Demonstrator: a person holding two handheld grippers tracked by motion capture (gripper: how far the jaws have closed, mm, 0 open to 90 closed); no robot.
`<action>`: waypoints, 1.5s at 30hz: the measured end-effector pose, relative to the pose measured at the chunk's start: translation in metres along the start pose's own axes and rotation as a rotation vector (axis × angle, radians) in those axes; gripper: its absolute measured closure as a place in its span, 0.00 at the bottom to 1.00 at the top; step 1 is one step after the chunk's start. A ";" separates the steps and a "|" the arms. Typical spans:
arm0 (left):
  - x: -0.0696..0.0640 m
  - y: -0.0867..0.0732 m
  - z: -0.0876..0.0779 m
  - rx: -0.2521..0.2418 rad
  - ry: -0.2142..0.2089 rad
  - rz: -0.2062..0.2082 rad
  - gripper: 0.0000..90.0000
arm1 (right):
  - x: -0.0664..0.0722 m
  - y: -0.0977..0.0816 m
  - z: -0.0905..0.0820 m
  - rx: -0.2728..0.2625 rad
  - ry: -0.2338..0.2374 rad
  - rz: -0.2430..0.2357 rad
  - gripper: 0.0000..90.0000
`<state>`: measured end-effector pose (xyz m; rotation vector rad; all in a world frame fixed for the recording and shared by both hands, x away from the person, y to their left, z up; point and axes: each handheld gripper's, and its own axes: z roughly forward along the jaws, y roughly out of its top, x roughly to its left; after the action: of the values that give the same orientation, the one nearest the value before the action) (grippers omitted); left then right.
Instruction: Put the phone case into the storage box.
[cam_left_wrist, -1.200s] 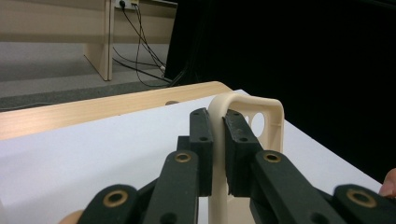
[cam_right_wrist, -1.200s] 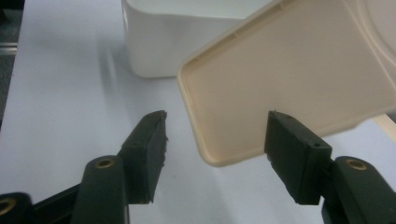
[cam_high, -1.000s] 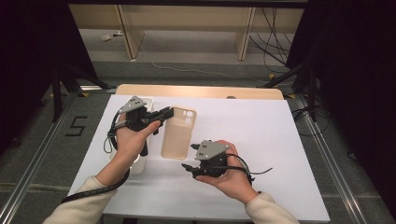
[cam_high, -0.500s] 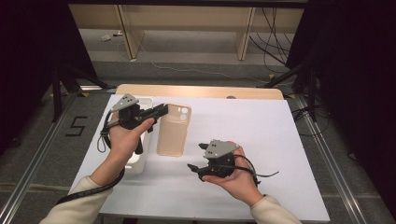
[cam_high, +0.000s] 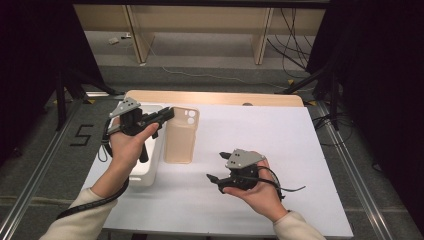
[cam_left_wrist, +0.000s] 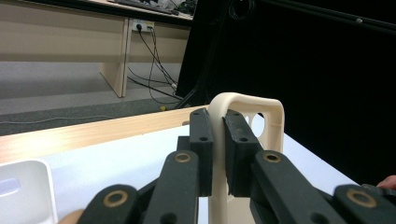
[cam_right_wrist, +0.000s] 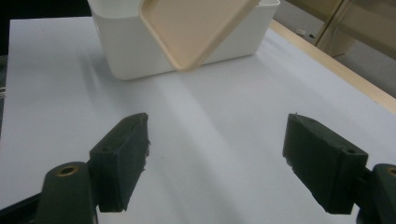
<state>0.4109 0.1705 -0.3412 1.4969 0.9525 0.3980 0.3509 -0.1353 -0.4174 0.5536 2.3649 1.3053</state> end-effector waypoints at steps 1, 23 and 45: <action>0.000 0.000 0.000 0.000 0.000 0.001 0.92 | -0.001 -0.001 -0.001 0.000 -0.002 0.002 0.26; 0.007 0.004 -0.004 -0.007 0.016 -0.002 0.92 | -0.011 -0.016 -0.017 -0.007 -0.046 0.045 0.25; 0.013 0.009 -0.010 -0.027 0.027 -0.009 0.92 | -0.017 -0.027 -0.033 -0.006 -0.072 0.083 0.25</action>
<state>0.4140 0.1875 -0.3341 1.4655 0.9715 0.4237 0.3446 -0.1809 -0.4212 0.6916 2.3012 1.3053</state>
